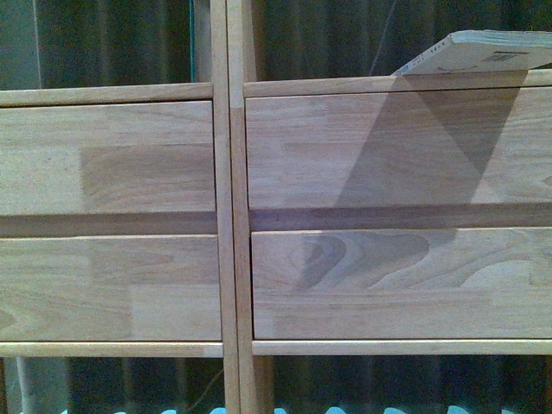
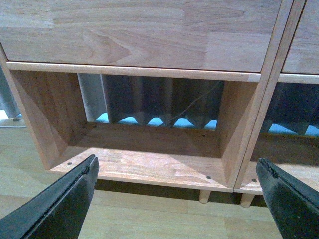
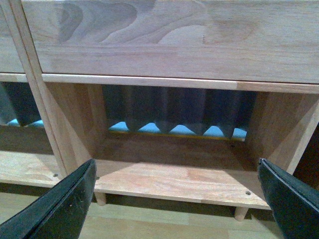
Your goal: Organize books on shelf
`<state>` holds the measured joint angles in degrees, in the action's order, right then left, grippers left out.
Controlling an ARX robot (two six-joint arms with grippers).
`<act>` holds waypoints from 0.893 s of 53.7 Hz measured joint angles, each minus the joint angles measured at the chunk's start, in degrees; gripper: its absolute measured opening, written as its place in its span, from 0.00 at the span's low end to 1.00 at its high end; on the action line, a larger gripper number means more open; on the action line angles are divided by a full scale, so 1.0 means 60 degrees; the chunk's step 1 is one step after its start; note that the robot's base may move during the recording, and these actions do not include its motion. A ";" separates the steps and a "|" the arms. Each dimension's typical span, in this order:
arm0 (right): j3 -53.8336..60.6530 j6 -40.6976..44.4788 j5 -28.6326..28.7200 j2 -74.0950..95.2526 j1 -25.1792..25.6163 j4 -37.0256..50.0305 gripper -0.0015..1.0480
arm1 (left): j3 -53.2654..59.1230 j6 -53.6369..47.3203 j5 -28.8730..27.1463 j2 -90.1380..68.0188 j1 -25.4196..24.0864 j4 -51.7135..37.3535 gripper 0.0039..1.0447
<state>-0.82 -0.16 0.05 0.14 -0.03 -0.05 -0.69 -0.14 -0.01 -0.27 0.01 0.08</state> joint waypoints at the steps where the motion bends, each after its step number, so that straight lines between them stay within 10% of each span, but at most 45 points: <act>1: 0.0000 0.0000 -0.0004 0.0000 0.0000 0.0000 0.93 | 0.0000 0.0000 0.0000 0.0000 0.0000 0.0000 0.93; 48: 0.0000 -0.0004 -0.0004 0.0000 0.0000 -0.0004 0.93 | 0.0000 0.0000 0.0007 0.0004 0.0000 0.0000 0.93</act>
<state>-0.82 -0.19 0.03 0.14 -0.03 -0.08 -0.69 -0.14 0.03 -0.25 0.01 0.08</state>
